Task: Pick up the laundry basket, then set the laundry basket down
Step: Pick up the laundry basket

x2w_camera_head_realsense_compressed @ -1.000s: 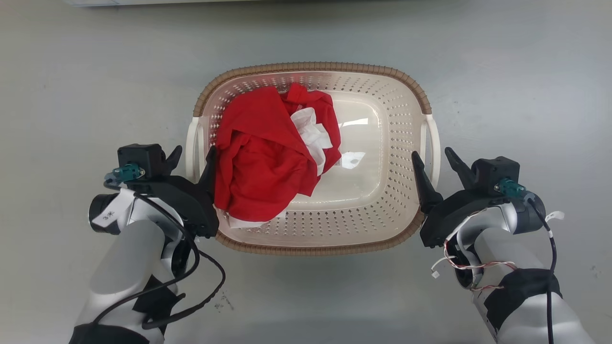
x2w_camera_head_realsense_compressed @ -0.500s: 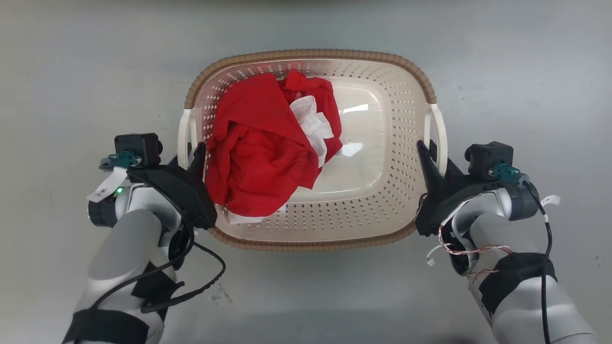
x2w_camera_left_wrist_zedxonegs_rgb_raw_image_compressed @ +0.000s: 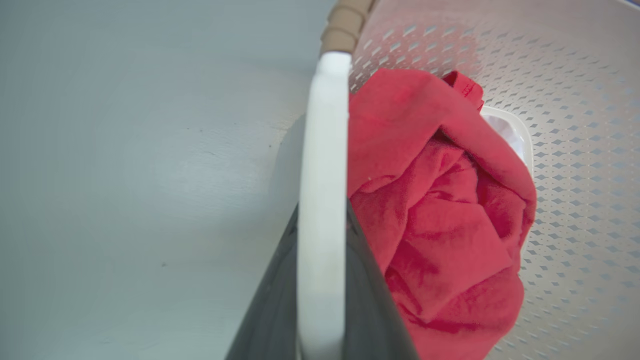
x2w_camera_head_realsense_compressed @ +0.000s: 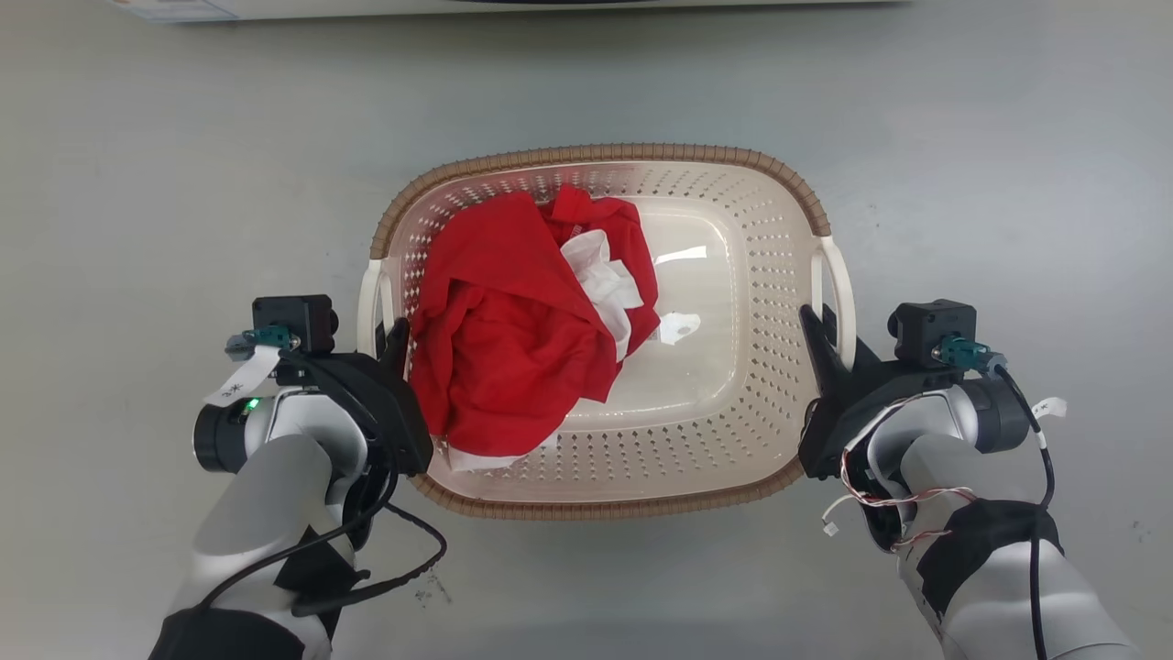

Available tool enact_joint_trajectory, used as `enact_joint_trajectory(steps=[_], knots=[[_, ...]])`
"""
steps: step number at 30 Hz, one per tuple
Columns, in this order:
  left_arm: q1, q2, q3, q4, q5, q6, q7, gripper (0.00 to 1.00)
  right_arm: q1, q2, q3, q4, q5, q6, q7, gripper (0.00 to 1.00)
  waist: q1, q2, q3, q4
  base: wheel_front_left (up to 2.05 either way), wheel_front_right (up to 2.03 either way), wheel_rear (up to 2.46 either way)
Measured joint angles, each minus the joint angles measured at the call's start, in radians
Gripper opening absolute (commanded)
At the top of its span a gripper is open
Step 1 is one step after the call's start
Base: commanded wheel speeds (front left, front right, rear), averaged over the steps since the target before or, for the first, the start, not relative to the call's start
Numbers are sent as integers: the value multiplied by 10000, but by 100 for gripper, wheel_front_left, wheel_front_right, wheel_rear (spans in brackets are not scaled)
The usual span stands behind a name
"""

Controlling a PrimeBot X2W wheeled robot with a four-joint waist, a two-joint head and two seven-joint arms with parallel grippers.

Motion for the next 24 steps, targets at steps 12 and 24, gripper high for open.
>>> enact_joint_trajectory(steps=[12, 24], knots=[[467, -192, -159, 704, -100, -50, 61, 0, 371, 136, 8, 1009, 451, 265, 130, 0, 0, 0, -1260, -21, 0, 0, 0], [1166, -284, -276, 988, -474, -59, 690, 0, 1171, 236, 138, 1450, 1189, 430, 798, 0, -1, 0, -2847, -101, 0, 0, 0]])
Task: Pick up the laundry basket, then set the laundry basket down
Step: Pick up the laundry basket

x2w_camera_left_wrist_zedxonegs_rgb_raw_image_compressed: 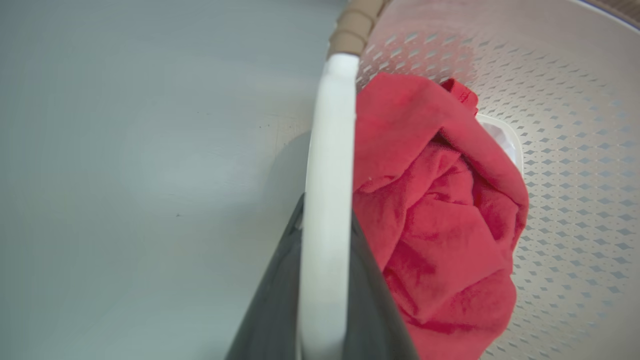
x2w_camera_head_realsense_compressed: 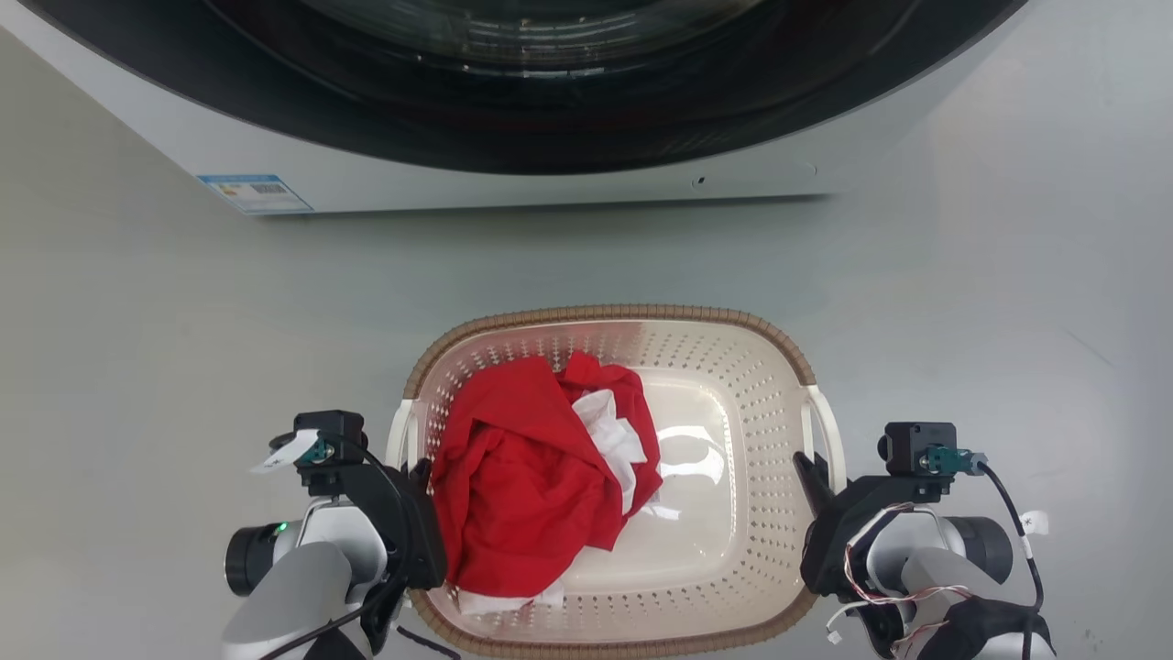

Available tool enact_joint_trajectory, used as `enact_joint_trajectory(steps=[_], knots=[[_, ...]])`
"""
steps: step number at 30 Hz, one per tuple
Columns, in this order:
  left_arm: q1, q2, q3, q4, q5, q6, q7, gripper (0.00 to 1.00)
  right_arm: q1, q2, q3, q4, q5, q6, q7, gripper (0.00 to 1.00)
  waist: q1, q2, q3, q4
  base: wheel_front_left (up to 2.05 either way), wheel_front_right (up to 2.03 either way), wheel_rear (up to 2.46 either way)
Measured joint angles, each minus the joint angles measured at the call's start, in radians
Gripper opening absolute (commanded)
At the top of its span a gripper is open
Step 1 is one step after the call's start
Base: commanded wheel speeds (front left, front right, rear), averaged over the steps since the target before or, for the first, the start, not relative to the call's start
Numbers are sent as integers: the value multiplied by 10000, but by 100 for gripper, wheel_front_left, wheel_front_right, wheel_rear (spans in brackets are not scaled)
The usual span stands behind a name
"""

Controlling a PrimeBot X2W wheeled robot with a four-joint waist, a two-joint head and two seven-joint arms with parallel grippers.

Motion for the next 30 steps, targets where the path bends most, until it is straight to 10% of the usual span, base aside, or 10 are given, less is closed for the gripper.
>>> enact_joint_trajectory(steps=[30], knots=[[2127, -88, 6, 261, -803, -4, 1724, 0, 1930, 144, 136, 479, 1760, 107, 2303, 0, 0, -1, -4252, -123, 0, 0, 0]])
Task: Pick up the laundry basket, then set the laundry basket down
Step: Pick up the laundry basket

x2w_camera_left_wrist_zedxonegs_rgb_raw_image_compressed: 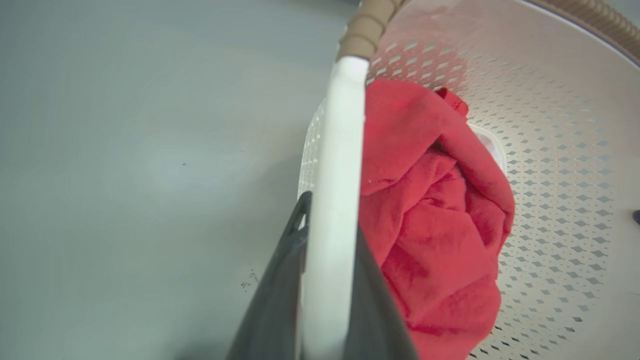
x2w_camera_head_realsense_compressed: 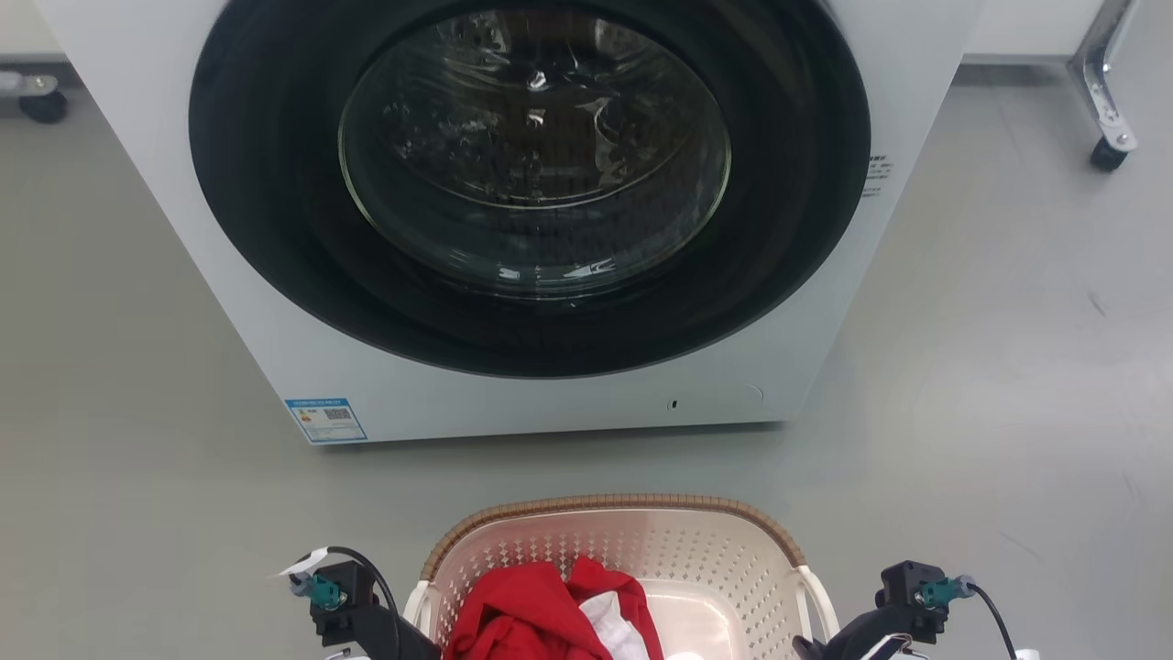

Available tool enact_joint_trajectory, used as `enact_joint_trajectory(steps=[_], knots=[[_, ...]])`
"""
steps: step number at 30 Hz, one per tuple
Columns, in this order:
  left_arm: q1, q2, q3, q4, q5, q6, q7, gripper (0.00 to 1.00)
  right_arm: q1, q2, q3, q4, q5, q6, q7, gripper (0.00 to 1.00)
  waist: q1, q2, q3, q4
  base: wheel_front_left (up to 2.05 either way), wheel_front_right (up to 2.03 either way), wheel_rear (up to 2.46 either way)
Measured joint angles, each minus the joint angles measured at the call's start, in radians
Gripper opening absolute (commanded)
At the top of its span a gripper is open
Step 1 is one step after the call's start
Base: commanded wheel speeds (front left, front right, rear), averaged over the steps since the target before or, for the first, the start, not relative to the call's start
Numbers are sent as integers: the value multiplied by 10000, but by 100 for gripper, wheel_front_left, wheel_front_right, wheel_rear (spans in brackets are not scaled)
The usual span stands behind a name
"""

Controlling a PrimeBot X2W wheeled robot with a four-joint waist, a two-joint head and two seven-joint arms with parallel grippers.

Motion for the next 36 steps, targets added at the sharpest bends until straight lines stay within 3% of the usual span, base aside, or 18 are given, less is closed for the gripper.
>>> enact_joint_trajectory(steps=[18, 36], knots=[[892, -19, -19, 52, -372, 0, 616, 0, 902, 40, -123, 150, 491, 44, 836, 0, 1, 0, -1520, 104, 0, 0, 0], [1290, -17, -10, 61, -512, 0, 865, 0, 1248, 56, -115, 194, 581, 61, 1127, 0, 1, 1, -1942, 30, 0, 0, 0]])
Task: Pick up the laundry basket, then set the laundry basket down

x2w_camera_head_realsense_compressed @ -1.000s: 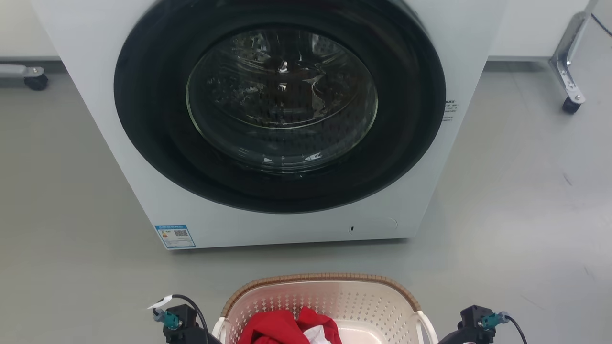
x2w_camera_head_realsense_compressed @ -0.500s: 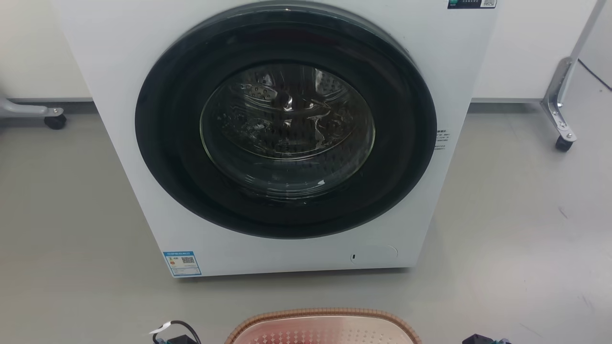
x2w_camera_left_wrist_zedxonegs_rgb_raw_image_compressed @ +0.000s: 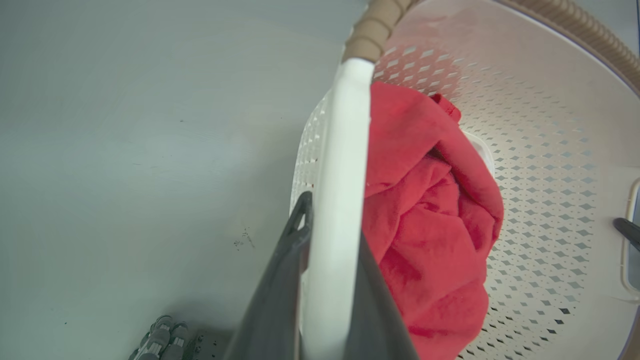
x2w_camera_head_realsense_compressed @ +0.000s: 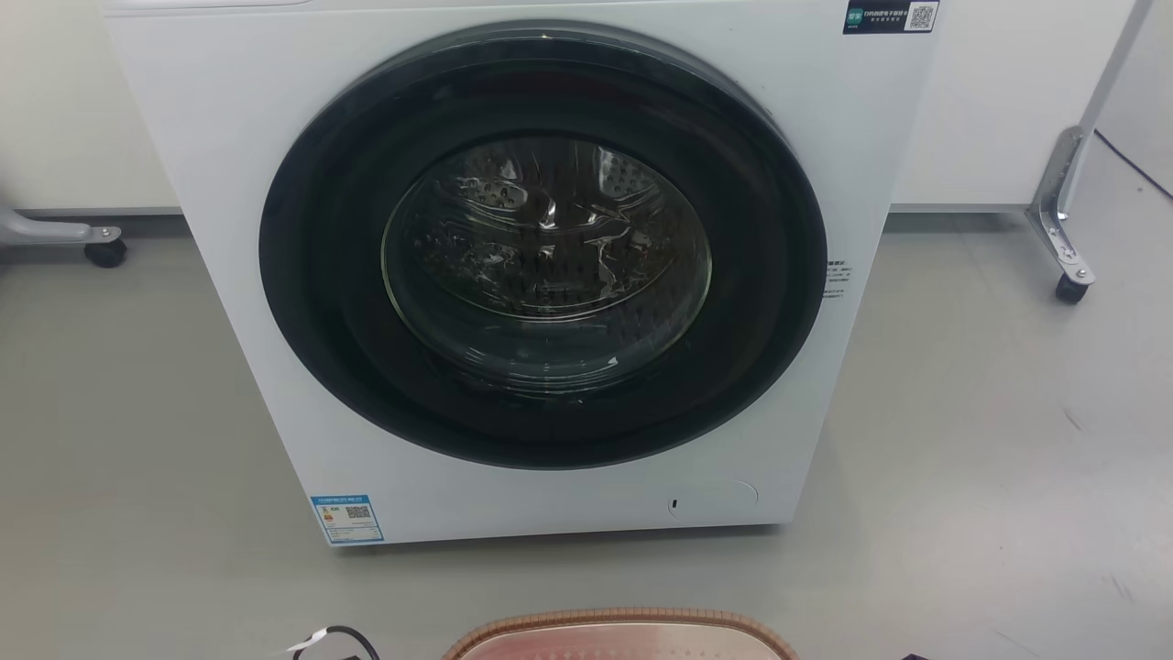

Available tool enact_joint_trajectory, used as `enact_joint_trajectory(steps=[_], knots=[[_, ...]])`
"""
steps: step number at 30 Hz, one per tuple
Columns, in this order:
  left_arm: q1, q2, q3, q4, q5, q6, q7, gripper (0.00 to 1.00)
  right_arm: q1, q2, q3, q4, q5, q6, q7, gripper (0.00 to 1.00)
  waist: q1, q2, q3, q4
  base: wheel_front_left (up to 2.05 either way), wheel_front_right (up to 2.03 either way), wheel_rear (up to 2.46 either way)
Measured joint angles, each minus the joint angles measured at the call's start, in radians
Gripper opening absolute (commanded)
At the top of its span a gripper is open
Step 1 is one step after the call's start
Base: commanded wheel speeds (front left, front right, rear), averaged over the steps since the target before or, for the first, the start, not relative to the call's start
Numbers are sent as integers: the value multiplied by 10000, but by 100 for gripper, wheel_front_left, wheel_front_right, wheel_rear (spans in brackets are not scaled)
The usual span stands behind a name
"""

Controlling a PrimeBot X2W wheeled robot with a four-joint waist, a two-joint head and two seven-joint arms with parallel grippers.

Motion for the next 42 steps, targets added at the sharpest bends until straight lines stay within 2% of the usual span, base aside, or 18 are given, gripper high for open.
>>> enact_joint_trajectory(steps=[42], knots=[[131, 17, -102, 4, -173, 0, 259, 0, 143, 0, 42, 52, 184, 0, 176, 0, 1, 1, 77, 40, 0, 0, 0]])
